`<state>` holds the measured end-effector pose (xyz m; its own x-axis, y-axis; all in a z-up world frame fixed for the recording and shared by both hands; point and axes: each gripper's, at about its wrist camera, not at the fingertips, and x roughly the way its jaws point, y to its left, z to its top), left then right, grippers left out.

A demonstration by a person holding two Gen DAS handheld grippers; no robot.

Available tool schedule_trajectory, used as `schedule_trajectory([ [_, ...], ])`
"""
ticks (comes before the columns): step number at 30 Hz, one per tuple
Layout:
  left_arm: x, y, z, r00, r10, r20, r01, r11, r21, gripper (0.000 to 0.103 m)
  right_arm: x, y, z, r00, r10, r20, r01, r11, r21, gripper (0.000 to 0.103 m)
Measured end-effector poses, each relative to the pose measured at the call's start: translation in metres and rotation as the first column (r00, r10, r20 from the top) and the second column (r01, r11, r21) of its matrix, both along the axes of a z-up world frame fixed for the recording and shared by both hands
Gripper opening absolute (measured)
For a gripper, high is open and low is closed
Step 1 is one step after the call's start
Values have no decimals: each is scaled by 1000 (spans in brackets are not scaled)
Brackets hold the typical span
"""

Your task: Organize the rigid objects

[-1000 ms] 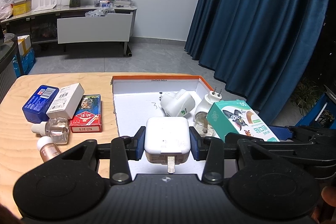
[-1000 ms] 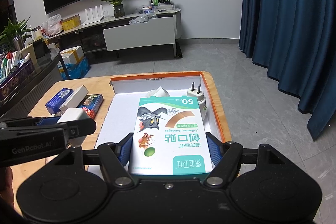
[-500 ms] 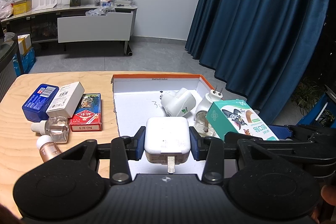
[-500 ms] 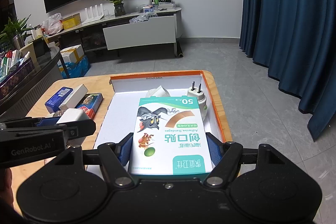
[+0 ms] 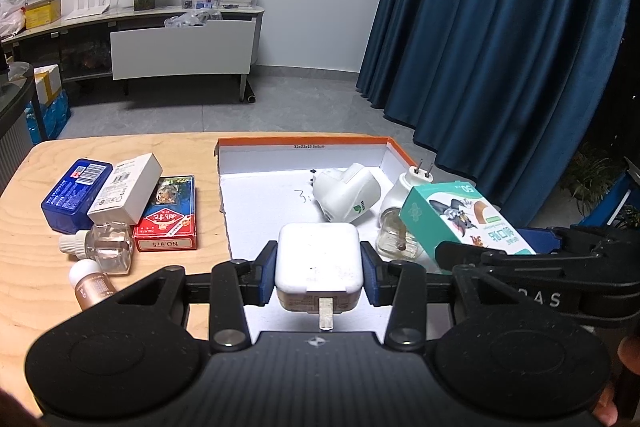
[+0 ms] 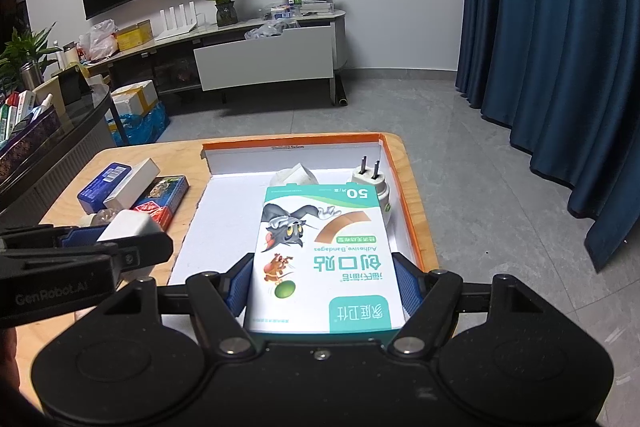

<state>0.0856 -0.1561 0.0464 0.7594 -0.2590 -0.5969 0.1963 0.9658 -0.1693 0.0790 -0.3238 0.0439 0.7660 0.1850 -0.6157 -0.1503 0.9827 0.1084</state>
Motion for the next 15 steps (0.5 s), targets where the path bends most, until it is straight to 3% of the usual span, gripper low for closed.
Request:
schedule_trajectory([
  [15,16,-11,-11,1000,-5,-25,6,1000,12,43,25,-14,-10,999,-16,-41,15,999,-32,84],
])
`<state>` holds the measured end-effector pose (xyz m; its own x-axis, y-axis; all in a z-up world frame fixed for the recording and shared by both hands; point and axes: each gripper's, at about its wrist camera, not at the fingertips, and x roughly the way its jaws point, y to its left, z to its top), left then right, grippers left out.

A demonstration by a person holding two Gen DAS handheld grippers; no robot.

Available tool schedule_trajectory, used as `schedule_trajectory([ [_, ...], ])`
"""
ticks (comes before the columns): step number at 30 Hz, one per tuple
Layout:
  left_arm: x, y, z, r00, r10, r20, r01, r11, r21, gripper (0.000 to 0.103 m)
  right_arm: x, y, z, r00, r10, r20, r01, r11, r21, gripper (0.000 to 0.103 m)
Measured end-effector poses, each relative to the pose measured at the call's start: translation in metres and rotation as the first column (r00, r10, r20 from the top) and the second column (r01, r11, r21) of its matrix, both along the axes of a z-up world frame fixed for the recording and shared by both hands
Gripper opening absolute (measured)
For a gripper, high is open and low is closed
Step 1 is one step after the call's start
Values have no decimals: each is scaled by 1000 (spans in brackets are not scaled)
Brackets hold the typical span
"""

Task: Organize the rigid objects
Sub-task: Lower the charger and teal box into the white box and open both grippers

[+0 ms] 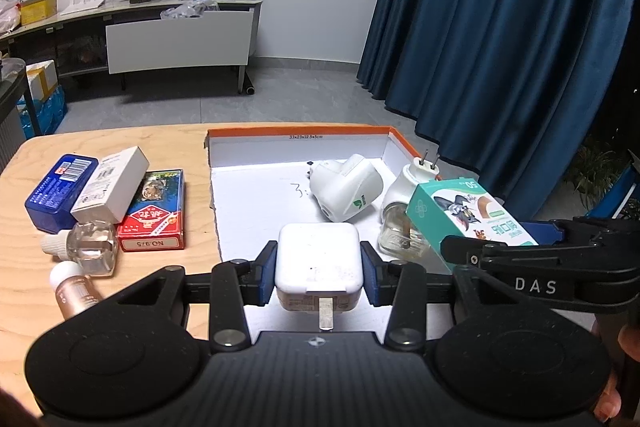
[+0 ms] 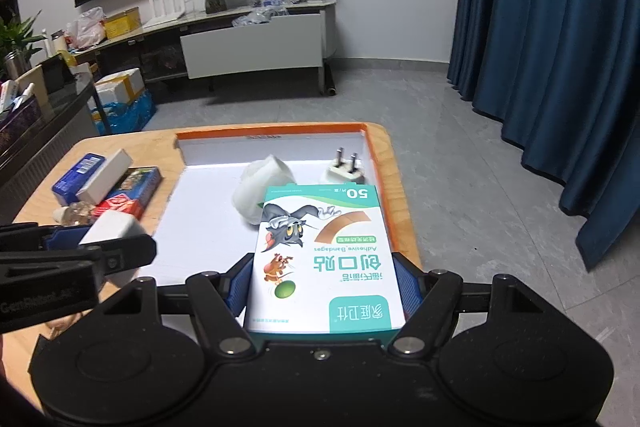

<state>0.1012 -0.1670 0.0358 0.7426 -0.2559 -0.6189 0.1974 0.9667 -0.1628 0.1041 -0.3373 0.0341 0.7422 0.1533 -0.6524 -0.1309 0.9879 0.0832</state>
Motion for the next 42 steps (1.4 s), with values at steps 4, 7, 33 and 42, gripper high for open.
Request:
schedule_trajectory([
  [4,6,-4,-4,1000,4,-15,-4,1000,1,43,7,-4,-6,1000,12,-18,-11,1000,2,85],
  [7,9,-6,-6,1000,2,-21,-2,1000,6,43,5,-9,-4,1000,6,-4,-5,1000,19,86],
  [33,1,2,4,997,49,-65,-45,998,50,86,-31,0,31,995,-31,90,26,998,63,92],
  [42,-32,58,12,989,138,-47,-135,989,65,90,-42,50,30,994,79,72,-82,996,46,96],
])
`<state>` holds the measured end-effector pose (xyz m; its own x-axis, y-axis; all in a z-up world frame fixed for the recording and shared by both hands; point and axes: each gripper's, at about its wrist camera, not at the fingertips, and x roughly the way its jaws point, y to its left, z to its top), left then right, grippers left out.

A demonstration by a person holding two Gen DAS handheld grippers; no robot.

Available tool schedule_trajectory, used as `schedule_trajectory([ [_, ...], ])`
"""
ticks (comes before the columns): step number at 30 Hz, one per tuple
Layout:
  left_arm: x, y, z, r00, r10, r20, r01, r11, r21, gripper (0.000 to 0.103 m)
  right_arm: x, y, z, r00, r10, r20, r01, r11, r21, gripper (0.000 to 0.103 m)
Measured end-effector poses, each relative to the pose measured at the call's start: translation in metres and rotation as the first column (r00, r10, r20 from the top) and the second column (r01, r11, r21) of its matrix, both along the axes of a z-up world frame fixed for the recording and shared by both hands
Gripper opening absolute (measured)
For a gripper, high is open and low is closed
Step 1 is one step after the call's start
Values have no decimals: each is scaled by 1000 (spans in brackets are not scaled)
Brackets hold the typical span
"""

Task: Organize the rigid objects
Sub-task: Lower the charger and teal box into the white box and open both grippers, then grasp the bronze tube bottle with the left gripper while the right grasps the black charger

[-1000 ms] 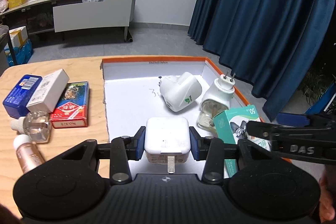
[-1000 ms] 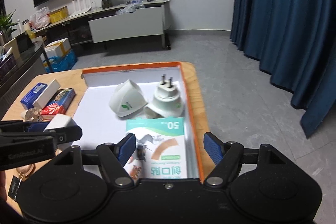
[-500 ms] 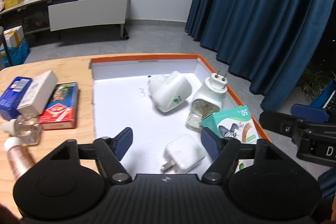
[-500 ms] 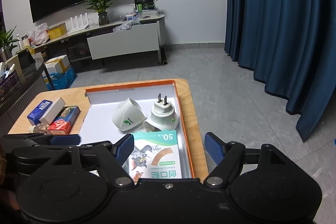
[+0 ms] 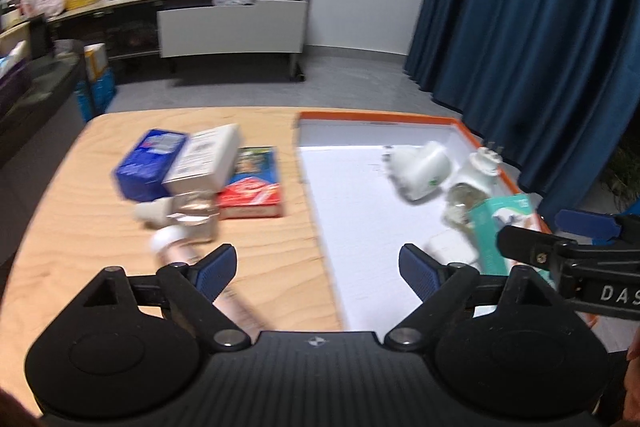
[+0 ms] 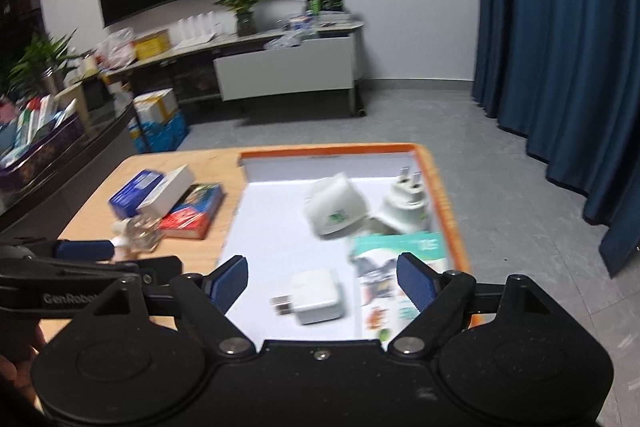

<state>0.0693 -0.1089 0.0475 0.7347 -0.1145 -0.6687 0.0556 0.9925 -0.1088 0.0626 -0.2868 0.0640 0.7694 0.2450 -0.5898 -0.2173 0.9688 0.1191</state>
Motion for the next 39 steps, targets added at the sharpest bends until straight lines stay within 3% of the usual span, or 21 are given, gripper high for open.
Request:
schedule_trajectory([
  [12,-18,88,-20,970,236,-63,-238,971,-32,91,-8,35,-5,996,91,-19,-92,996,-20,96],
  [26,29,66,-46,971,209,-113,-216,975,-58,88,-20,63,-20,973,217,-77,-217,976,-2,96],
  [29,38,61,-54,975,188,-118,-191,981,-20,76,-24,73,-24,963,252,-93,-254,967,-8,96],
  [31,38,61,-57,979,178,-97,-179,984,5,59,-27,79,-25,956,277,-99,-280,960,-14,96],
  [39,27,89,-56,989,137,-61,-138,990,-14,39,-33,102,-33,929,344,-136,-347,938,4,96],
])
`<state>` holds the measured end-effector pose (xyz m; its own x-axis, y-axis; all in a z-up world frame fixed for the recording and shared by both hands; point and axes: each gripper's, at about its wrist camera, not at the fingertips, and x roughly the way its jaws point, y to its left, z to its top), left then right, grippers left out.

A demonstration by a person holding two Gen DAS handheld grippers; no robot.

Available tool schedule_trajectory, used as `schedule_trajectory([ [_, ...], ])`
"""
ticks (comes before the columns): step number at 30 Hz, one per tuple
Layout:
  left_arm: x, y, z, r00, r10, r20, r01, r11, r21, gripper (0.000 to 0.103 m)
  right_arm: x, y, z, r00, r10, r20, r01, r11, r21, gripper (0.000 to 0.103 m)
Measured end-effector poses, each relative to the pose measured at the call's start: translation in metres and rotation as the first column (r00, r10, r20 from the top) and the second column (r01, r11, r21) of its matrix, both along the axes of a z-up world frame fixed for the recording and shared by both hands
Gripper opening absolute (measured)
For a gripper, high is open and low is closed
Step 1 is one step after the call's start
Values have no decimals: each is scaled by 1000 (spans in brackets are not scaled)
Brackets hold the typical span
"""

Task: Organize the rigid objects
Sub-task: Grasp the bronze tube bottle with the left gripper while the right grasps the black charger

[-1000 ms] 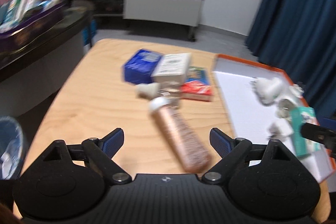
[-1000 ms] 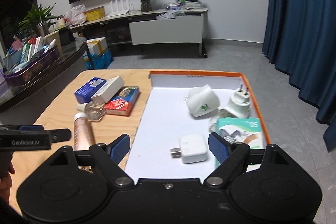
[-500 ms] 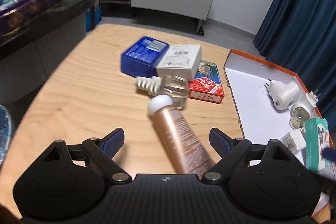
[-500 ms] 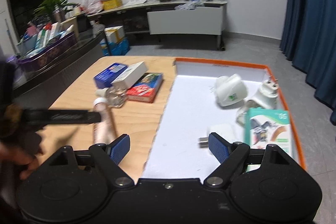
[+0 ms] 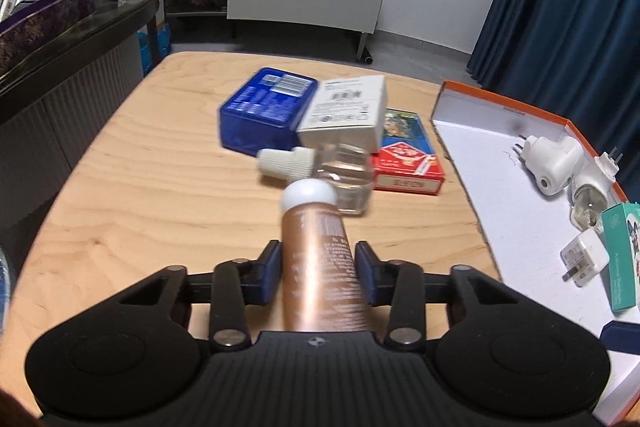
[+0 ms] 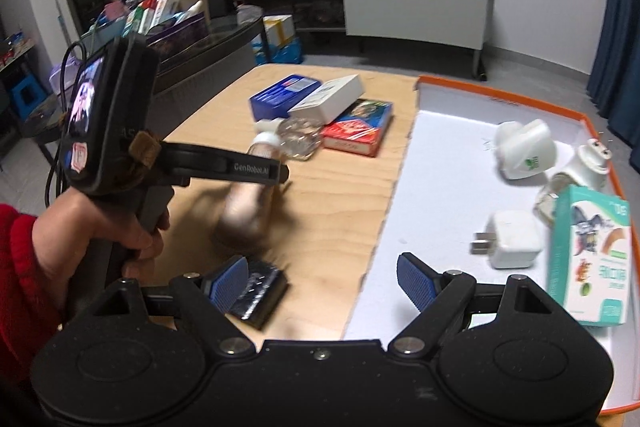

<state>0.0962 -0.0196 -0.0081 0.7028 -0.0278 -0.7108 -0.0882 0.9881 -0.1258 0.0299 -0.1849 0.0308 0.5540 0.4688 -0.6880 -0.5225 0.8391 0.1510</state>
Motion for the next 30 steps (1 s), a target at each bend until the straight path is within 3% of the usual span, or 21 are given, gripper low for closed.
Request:
schedule_trajectory([
  [5,-5,16,-2,1000,13,17,-12,999,-42,40,-7,22,-10,998,44,-45,-44,999,6,96],
  [9,3,9,-4,999,14,28,-15,1000,26,50,-7,39,-20,996,45,-82,-44,999,11,96],
  [11,6,8,-6,999,0,44,-2,999,48,49,-7,47,-25,995,39,-95,-39,999,-1,96],
  [12,7,7,-6,999,-5,49,2,998,56,39,-7,50,-27,995,35,-94,-36,999,-10,95],
  [14,9,10,-6,999,-8,54,6,999,32,37,-8,55,-32,996,23,-87,-27,999,-38,83],
  [16,7,13,-6,998,-5,59,4,1000,19,36,-8,58,-36,998,5,-57,-9,998,-60,53],
  [18,2,16,-6,998,2,64,-2,1000,-6,36,-7,59,-35,999,6,-37,-8,998,-70,44],
  [30,-31,27,29,987,22,161,-8,996,-87,36,-2,35,-13,996,-75,43,76,997,-25,43],
])
